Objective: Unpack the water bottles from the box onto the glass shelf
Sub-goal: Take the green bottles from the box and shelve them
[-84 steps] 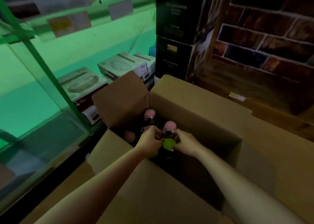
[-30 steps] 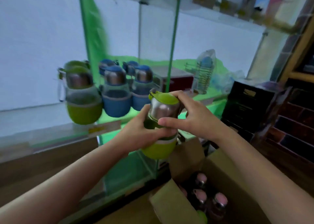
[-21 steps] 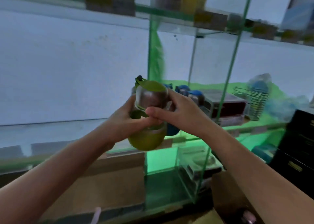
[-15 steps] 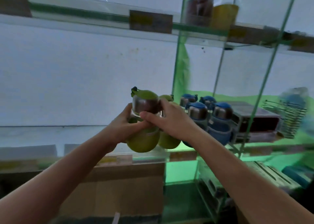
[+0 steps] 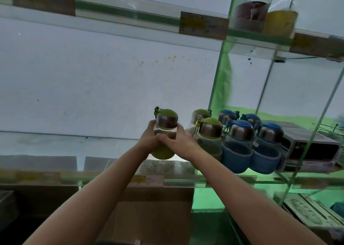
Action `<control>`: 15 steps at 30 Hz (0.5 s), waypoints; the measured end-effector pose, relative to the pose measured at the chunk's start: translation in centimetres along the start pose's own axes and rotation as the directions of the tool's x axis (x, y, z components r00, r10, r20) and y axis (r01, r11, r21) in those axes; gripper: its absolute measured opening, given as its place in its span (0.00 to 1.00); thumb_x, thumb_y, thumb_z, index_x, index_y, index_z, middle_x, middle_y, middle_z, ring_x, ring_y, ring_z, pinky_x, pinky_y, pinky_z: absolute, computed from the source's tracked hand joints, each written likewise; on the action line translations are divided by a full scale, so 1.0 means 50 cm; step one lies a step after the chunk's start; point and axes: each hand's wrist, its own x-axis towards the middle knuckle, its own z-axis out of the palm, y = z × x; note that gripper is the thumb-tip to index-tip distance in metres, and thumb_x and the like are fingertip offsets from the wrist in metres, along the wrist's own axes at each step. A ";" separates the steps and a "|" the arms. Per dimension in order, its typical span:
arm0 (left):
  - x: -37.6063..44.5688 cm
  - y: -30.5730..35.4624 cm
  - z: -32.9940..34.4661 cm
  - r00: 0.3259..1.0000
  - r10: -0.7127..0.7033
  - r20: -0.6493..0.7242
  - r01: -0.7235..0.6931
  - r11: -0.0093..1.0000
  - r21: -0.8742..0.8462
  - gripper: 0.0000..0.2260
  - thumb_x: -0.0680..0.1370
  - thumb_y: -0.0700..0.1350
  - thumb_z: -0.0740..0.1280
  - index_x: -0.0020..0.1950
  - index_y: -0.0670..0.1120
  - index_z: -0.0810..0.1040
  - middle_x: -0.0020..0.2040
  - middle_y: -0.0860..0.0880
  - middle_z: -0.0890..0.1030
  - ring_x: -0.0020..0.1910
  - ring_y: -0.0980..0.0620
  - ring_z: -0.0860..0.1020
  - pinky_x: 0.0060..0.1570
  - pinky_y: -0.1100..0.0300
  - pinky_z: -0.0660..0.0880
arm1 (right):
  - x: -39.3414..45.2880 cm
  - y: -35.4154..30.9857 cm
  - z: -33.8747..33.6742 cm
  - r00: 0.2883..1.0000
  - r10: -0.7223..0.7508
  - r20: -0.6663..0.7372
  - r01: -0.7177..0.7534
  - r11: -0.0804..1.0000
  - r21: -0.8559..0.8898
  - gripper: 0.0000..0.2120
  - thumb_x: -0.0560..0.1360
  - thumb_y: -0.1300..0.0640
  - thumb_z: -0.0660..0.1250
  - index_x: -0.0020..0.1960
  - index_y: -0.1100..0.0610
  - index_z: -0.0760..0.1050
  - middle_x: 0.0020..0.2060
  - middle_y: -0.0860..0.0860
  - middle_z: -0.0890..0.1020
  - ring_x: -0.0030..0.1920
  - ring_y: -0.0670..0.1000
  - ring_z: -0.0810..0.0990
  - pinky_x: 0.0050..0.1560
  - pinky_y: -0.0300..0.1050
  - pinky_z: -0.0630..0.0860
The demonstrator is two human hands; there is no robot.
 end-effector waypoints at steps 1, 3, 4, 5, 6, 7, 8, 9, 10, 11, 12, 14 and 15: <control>0.010 -0.002 0.003 1.000 0.004 -0.005 -0.003 1.000 0.018 0.33 0.67 0.51 0.73 0.68 0.48 0.63 0.56 0.48 0.74 0.56 0.45 0.76 0.57 0.48 0.75 | 0.007 0.002 0.005 1.000 0.011 0.007 -0.011 1.000 0.011 0.43 0.71 0.34 0.62 0.77 0.53 0.49 0.73 0.56 0.62 0.71 0.58 0.65 0.70 0.57 0.65; 0.036 -0.013 0.010 1.000 0.003 -0.011 -0.003 0.999 0.048 0.35 0.66 0.53 0.72 0.68 0.48 0.61 0.58 0.47 0.74 0.58 0.45 0.75 0.61 0.46 0.73 | 0.016 0.005 0.013 0.999 0.034 0.015 -0.034 0.999 0.031 0.46 0.71 0.34 0.62 0.78 0.54 0.45 0.75 0.56 0.58 0.74 0.59 0.60 0.72 0.58 0.62; 0.051 -0.021 0.013 1.000 -0.013 -0.010 0.014 0.999 0.037 0.33 0.69 0.53 0.71 0.69 0.47 0.60 0.60 0.46 0.73 0.59 0.45 0.75 0.62 0.46 0.72 | 0.022 0.007 0.017 0.999 0.045 0.011 -0.045 0.998 0.042 0.46 0.71 0.34 0.62 0.78 0.54 0.44 0.75 0.56 0.56 0.74 0.59 0.59 0.72 0.58 0.61; 0.064 -0.026 0.017 0.999 -0.044 -0.021 0.044 0.999 0.013 0.28 0.74 0.51 0.68 0.69 0.46 0.59 0.62 0.45 0.72 0.60 0.44 0.74 0.62 0.47 0.72 | 0.027 0.009 0.019 0.998 0.056 0.006 -0.056 0.997 0.055 0.46 0.72 0.35 0.62 0.78 0.54 0.43 0.76 0.56 0.55 0.75 0.59 0.58 0.73 0.57 0.61; 0.071 -0.025 0.022 0.995 -0.085 -0.044 0.084 0.996 -0.019 0.22 0.79 0.51 0.62 0.69 0.46 0.59 0.65 0.43 0.70 0.61 0.43 0.72 0.62 0.47 0.71 | 0.033 0.012 0.021 0.998 0.065 0.001 -0.065 0.996 0.063 0.45 0.73 0.37 0.61 0.78 0.55 0.42 0.76 0.56 0.54 0.75 0.59 0.57 0.73 0.56 0.60; 0.074 -0.026 0.029 0.992 -0.108 -0.068 0.108 0.994 -0.008 0.19 0.81 0.51 0.57 0.70 0.47 0.57 0.68 0.42 0.67 0.63 0.42 0.71 0.62 0.48 0.71 | 0.038 0.015 0.023 0.998 0.070 -0.002 -0.069 0.996 0.063 0.44 0.74 0.38 0.61 0.78 0.55 0.41 0.76 0.57 0.54 0.75 0.59 0.56 0.73 0.56 0.60; 0.076 -0.025 0.036 0.989 -0.122 -0.083 0.123 0.992 0.018 0.20 0.82 0.51 0.55 0.71 0.47 0.56 0.68 0.41 0.65 0.65 0.41 0.69 0.62 0.48 0.71 | 0.044 0.017 0.023 0.997 0.071 -0.006 -0.070 0.996 0.057 0.42 0.75 0.40 0.61 0.78 0.56 0.41 0.76 0.57 0.54 0.75 0.59 0.56 0.73 0.56 0.59; 0.078 -0.028 0.044 0.991 -0.105 -0.087 0.109 0.993 0.053 0.22 0.81 0.51 0.55 0.72 0.46 0.54 0.68 0.40 0.63 0.66 0.40 0.68 0.63 0.47 0.71 | 0.048 0.018 0.024 0.997 0.073 -0.008 -0.073 0.996 0.054 0.42 0.76 0.41 0.60 0.78 0.57 0.41 0.76 0.57 0.54 0.75 0.60 0.55 0.73 0.56 0.59; 0.082 -0.031 0.050 0.991 -0.098 -0.092 0.104 0.993 0.064 0.24 0.80 0.51 0.57 0.73 0.46 0.53 0.67 0.39 0.62 0.67 0.38 0.67 0.64 0.45 0.70 | 0.052 0.019 0.025 0.997 0.073 -0.013 -0.072 0.996 0.055 0.41 0.76 0.42 0.59 0.78 0.57 0.41 0.76 0.57 0.53 0.75 0.60 0.55 0.74 0.56 0.58; 0.088 -0.033 0.054 0.992 -0.083 -0.093 0.091 0.993 0.079 0.25 0.80 0.51 0.58 0.73 0.46 0.53 0.67 0.38 0.61 0.67 0.37 0.67 0.64 0.43 0.70 | 0.055 0.019 0.025 0.997 0.075 -0.015 -0.074 0.996 0.057 0.41 0.76 0.42 0.59 0.78 0.58 0.40 0.76 0.57 0.52 0.76 0.60 0.54 0.73 0.56 0.58; 0.084 -0.032 0.055 0.992 -0.099 -0.083 0.106 0.991 0.080 0.26 0.79 0.51 0.58 0.73 0.46 0.52 0.67 0.37 0.61 0.67 0.37 0.67 0.64 0.41 0.71 | 0.057 0.021 0.027 0.997 0.081 -0.013 -0.080 0.995 0.060 0.41 0.76 0.41 0.59 0.78 0.58 0.40 0.77 0.57 0.51 0.76 0.60 0.53 0.73 0.56 0.57; 0.085 -0.035 0.052 0.994 -0.096 -0.054 0.101 0.990 0.094 0.27 0.79 0.50 0.60 0.74 0.46 0.51 0.67 0.37 0.62 0.66 0.37 0.69 0.62 0.41 0.72 | 0.061 0.022 0.028 0.996 0.085 -0.012 -0.085 0.995 0.059 0.42 0.76 0.40 0.59 0.78 0.57 0.39 0.77 0.57 0.50 0.76 0.60 0.52 0.74 0.57 0.57; 0.088 -0.040 0.048 0.995 -0.098 -0.031 0.101 0.989 0.108 0.29 0.78 0.48 0.62 0.74 0.46 0.51 0.67 0.37 0.62 0.66 0.38 0.69 0.62 0.41 0.73 | 0.061 0.023 0.028 0.996 0.090 -0.011 -0.089 0.994 0.063 0.42 0.76 0.40 0.59 0.77 0.57 0.39 0.77 0.57 0.49 0.76 0.60 0.52 0.74 0.57 0.56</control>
